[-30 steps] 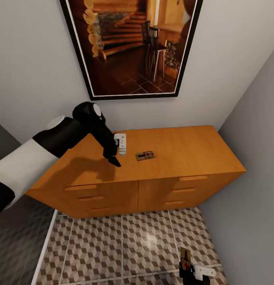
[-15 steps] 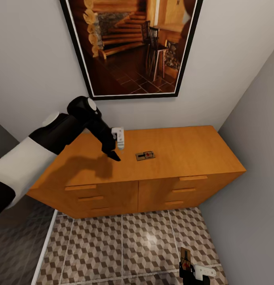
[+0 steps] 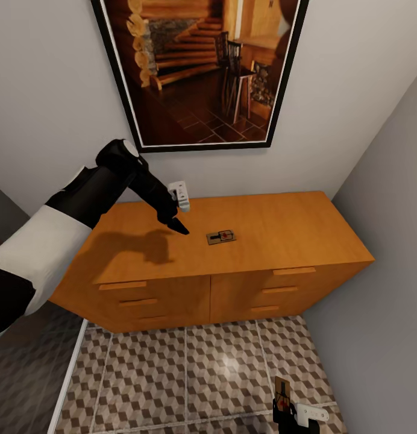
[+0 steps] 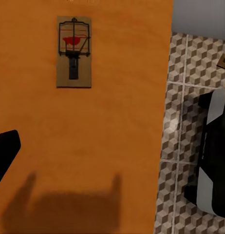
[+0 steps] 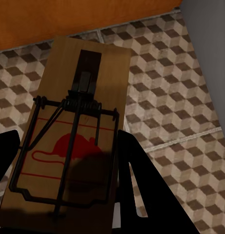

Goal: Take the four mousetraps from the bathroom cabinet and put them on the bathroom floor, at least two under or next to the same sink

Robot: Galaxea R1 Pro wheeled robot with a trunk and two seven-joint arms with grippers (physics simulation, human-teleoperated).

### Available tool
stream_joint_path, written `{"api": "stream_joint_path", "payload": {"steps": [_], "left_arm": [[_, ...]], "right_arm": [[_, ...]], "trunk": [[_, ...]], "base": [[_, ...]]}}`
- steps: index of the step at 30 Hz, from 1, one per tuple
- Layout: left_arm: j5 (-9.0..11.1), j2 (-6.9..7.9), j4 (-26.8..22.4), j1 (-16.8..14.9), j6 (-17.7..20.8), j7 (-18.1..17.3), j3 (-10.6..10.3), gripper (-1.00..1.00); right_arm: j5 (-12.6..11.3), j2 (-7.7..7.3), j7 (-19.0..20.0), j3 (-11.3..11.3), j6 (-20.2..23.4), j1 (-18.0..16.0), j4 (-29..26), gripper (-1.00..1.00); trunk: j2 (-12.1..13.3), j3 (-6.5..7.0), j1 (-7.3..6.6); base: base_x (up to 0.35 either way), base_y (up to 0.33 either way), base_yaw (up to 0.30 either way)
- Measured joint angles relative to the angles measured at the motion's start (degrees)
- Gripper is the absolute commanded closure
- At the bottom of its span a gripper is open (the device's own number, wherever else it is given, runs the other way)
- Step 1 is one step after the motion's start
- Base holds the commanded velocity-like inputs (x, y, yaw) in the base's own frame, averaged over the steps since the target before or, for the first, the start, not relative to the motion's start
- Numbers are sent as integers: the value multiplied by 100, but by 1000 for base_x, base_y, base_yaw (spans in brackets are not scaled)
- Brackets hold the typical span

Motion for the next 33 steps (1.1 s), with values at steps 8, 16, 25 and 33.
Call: {"api": "stream_joint_path", "payload": {"steps": [8, 16, 25, 33], "left_arm": [[1, -146, 186, 4, 2, 175, 5, -100], [2, -176, 222, 13, 2, 238, 7, -100], [2, -173, 222, 13, 3, 242, 11, -100], [2, -175, 223, 13, 7, 240, 10, -100]], "right_arm": [[0, 0, 0, 0, 0, 0, -1, 100], [0, 0, 0, 0, 0, 0, 0, 100], [0, 0, 0, 0, 0, 0, 0, 100], [0, 0, 1, 0, 0, 0, 0, 100]], "trunk": [[0, -5, 0], [0, -50, 0], [0, -117, 0], [0, -182, 0]], "base": [[0, 0, 0], [0, 0, 0], [0, 0, 0], [4, 0, 0]]}}
